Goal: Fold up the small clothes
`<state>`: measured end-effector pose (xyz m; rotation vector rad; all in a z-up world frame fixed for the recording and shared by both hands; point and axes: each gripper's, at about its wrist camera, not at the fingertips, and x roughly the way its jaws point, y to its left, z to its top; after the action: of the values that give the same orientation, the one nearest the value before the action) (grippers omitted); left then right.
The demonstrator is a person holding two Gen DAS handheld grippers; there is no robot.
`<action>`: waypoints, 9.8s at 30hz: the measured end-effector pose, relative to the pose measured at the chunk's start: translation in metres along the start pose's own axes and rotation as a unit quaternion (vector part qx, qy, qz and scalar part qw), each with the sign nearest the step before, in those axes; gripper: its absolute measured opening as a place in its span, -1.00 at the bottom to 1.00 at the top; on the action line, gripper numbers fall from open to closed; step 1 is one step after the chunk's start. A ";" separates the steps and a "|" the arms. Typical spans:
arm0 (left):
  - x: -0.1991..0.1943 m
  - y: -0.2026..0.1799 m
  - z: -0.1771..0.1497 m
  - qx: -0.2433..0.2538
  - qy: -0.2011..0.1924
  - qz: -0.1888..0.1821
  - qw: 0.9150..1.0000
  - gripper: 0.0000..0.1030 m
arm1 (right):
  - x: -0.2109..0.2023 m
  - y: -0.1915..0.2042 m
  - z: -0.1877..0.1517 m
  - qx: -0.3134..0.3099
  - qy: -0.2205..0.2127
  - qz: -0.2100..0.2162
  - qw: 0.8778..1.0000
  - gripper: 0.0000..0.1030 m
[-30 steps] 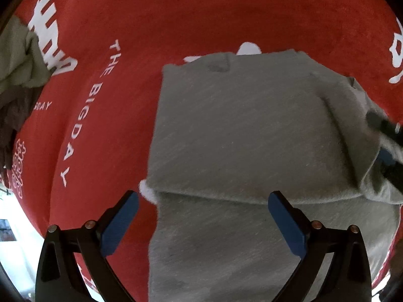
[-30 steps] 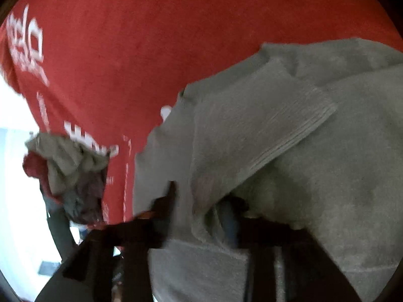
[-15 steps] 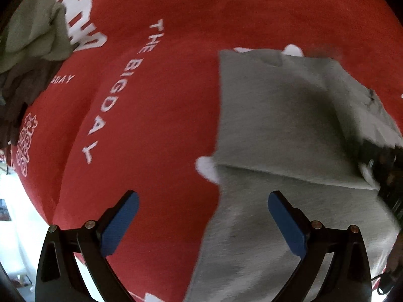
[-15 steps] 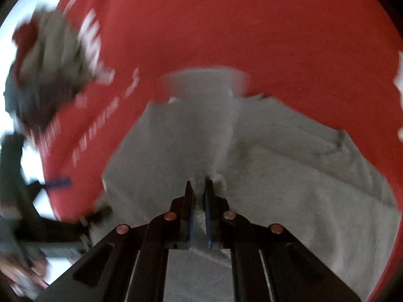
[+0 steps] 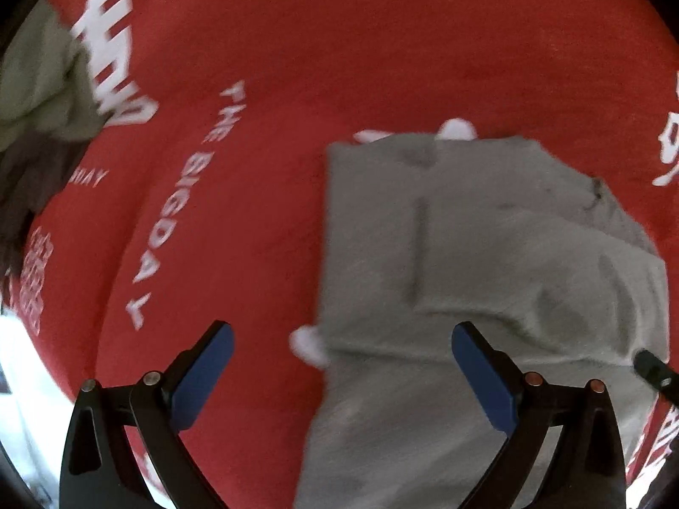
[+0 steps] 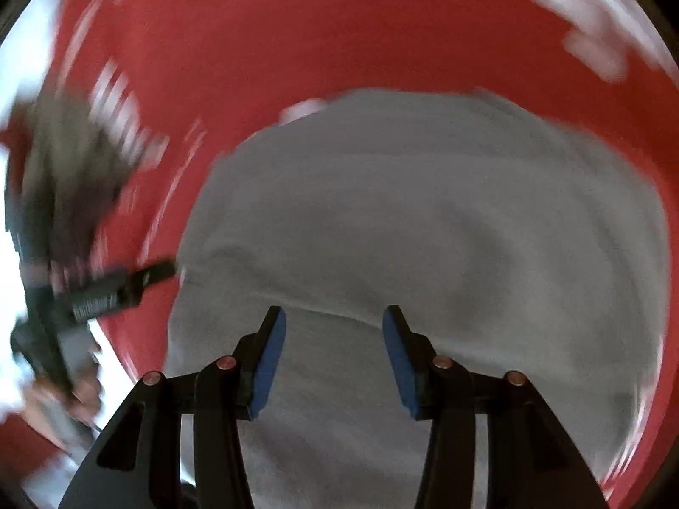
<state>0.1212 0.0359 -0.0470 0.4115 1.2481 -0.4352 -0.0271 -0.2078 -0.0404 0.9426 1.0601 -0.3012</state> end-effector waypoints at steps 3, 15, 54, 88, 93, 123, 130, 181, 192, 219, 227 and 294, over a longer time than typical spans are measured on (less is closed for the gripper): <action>0.010 -0.026 0.014 0.014 0.002 -0.015 1.000 1.00 | -0.030 -0.070 -0.011 0.129 -0.031 0.024 0.991 0.00; 0.044 -0.074 0.013 0.058 0.028 -0.006 0.998 1.00 | -0.041 -0.179 -0.027 0.324 -0.086 0.103 0.936 -0.87; 0.004 -0.085 -0.037 0.125 0.094 -0.020 0.987 1.00 | -0.070 -0.094 -0.051 0.112 0.015 -0.052 0.992 0.21; -0.011 -0.101 -0.102 0.087 0.137 0.006 0.987 1.00 | -0.057 -0.099 -0.075 -0.002 0.088 0.025 0.996 0.23; -0.019 -0.104 -0.121 0.094 0.141 0.006 0.986 1.00 | -0.060 -0.105 -0.093 0.003 0.095 0.031 0.995 0.24; -0.028 0.033 -0.260 0.079 0.110 -0.097 0.986 1.00 | -0.070 -0.109 -0.259 0.033 0.086 0.011 0.996 0.24; 0.014 0.065 -0.268 0.064 0.133 -0.181 0.972 1.00 | -0.055 -0.158 -0.272 0.029 0.106 0.038 0.993 0.24; -0.073 0.067 -0.130 -0.025 0.047 -0.357 0.932 -0.77 | -0.101 -0.103 -0.193 0.164 -0.009 0.362 0.918 -0.78; -0.081 0.046 0.003 -0.059 -0.021 -0.330 0.942 -0.77 | -0.112 -0.092 -0.033 0.121 -0.034 0.374 0.919 -0.78; 0.025 -0.021 0.100 -0.034 0.008 -0.181 0.983 -0.17 | 0.014 -0.165 0.129 0.209 -0.006 0.296 0.932 0.18; 0.020 -0.019 0.096 -0.012 -0.003 -0.130 0.991 0.30 | 0.010 -0.140 0.130 0.160 0.010 0.260 0.952 0.17; 0.006 0.076 -0.065 0.063 0.088 -0.111 0.988 -0.83 | 0.076 -0.005 -0.107 0.082 0.139 0.097 0.982 -0.81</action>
<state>0.1105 0.1338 -0.0654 0.4274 1.4498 -0.6823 -0.0582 -0.1115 -0.1238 1.2552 1.1990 -0.0963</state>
